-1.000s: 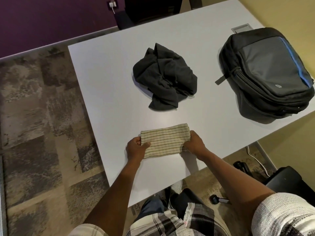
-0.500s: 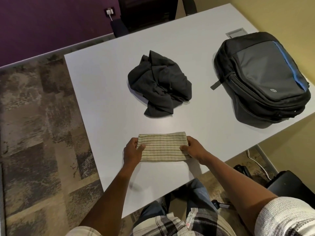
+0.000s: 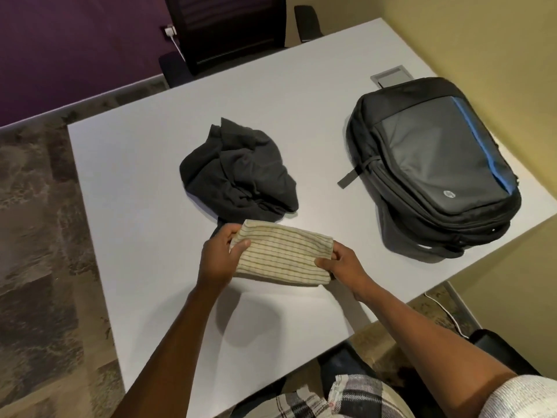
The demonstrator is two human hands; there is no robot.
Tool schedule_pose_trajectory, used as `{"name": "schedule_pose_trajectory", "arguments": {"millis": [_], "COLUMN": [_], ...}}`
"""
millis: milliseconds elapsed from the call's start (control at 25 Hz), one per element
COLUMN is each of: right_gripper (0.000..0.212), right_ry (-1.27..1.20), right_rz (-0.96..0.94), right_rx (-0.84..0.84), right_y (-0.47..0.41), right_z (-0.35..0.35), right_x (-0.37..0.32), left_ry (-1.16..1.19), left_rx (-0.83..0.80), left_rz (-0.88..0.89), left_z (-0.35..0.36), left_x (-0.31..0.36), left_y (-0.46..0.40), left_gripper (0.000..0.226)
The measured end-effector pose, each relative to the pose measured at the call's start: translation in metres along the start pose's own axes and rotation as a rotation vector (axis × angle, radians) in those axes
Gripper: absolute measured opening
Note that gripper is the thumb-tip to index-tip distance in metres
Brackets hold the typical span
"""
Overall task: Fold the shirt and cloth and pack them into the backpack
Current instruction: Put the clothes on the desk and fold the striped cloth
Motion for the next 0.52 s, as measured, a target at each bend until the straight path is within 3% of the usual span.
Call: {"name": "schedule_pose_trajectory", "arguments": {"millis": [120, 360, 520], "right_gripper": [0.036, 0.035, 0.038], "right_ry": [-0.132, -0.283, -0.313], "right_rz": [-0.039, -0.102, -0.139], "right_rx": [0.096, 0.164, 0.163], "right_y": [-0.024, -0.085, -0.122], "right_z": [-0.029, -0.058, -0.069], "right_x": [-0.023, -0.063, -0.078], "left_ry": [-0.119, -0.29, -0.406], "left_rx": [0.004, 0.079, 0.058], "left_rz": [0.178, 0.366, 0.376], "left_z": [0.002, 0.013, 0.038], "left_x": [0.074, 0.189, 0.223], "left_y": [-0.034, -0.133, -0.197], "left_gripper": [0.027, 0.035, 0.023]}}
Point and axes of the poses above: each hand's wrist, its own y-axis away from the middle knuckle, its own z-axis out of the palm, x = y × z, the point moved 4 cm from there along -y, towards the middle knuckle, and after that the axes turned 6 degrees about -z, right-handed, at the moved point
